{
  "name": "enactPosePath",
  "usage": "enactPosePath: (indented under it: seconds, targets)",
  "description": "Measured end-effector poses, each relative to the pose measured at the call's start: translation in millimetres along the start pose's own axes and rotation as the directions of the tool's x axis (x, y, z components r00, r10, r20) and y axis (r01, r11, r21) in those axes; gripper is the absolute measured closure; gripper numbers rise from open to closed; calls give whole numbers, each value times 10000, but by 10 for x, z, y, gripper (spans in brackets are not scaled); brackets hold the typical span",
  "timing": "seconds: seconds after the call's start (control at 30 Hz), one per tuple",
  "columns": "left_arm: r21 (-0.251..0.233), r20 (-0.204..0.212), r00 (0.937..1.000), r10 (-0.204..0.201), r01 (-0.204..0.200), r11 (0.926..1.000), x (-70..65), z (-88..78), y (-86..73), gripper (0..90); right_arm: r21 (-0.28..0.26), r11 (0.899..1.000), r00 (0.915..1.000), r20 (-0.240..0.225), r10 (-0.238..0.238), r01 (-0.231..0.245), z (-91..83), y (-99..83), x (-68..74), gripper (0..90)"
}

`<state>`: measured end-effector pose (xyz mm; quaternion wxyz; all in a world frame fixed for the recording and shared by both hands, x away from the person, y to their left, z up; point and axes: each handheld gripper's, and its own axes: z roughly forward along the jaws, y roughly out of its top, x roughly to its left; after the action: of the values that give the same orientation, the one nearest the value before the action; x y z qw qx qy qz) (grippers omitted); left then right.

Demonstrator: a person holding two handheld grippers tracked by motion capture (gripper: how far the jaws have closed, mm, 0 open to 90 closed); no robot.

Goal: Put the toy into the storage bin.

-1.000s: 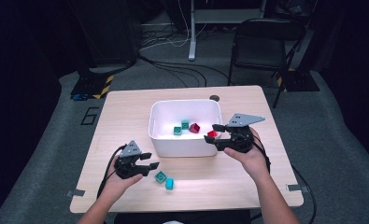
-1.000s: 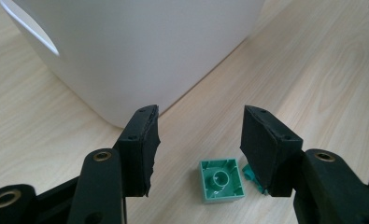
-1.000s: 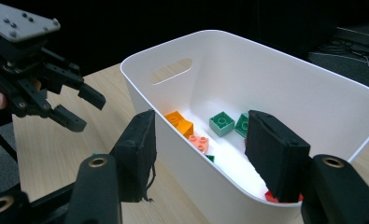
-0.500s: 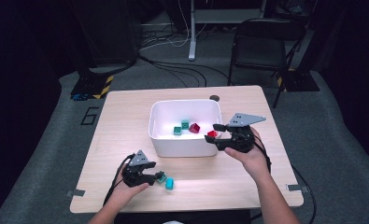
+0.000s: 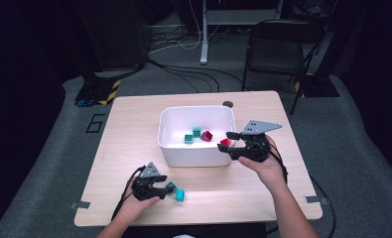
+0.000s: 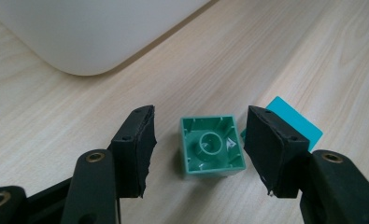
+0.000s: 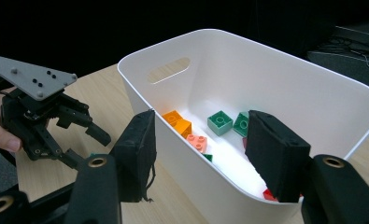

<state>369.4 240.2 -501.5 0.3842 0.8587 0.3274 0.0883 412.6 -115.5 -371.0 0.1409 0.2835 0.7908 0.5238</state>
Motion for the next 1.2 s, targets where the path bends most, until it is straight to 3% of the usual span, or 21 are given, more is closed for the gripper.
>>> enactPosePath:
  seconds: [0.17, 0.4, 0.7, 1.2]
  targets:
    - [227, 9, 9998, 180, -180, 9996, -18, 48, -12, 445, 26, 10000, 10000, -10, -51, 51, 12, -4, -2, 423]
    - [398, 118, 9998, 165, -170, 9991, 4, 67, -28, 571, 15, 10000, 10000, -16, -45, 45, 10, -5, -2, 423]
    - [401, -28, 9997, 233, -232, 9989, 15, 28, 4, 587, -11, 10000, 10000, -6, -38, 38, 4, -3, -3, 423]
    - [-137, -171, 9994, 292, -295, 9995, 31, -188, 186, 588, -33, 10000, 10000, 32, -24, 24, -1, -4, -12, 423]
